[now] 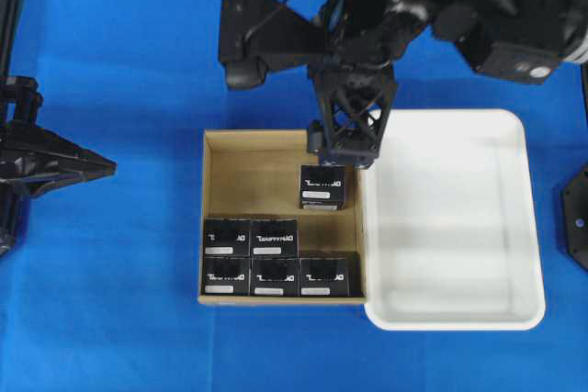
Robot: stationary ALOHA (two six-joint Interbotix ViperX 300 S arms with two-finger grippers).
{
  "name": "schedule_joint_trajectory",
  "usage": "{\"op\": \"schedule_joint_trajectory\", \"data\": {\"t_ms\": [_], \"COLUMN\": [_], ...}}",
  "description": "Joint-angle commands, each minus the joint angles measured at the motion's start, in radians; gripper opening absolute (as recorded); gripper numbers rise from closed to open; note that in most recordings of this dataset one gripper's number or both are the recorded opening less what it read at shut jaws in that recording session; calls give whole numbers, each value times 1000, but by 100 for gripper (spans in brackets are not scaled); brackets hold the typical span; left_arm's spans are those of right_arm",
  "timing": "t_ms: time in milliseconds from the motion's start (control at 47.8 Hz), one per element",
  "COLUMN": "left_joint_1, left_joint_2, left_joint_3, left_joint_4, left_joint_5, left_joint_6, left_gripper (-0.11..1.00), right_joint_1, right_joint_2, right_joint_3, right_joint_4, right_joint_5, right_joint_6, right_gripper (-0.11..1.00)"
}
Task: Pick the box from inside the cardboard box.
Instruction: 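Close the right gripper on the DYNAMIXEL box's sides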
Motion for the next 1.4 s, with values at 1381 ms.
{"op": "schedule_joint_trajectory", "data": {"t_ms": [1381], "left_joint_1": [-6], "left_joint_2": [14], "left_joint_3": [-28], "left_joint_4": [3], "left_joint_5": [-3], "left_joint_6": [-5], "left_gripper": [-6], "right_joint_1": [54], "right_joint_2": [115], "right_joint_3": [399], "right_joint_4": [-58], "right_joint_5": [-502], "right_joint_6": [2], "right_gripper": [99]}}
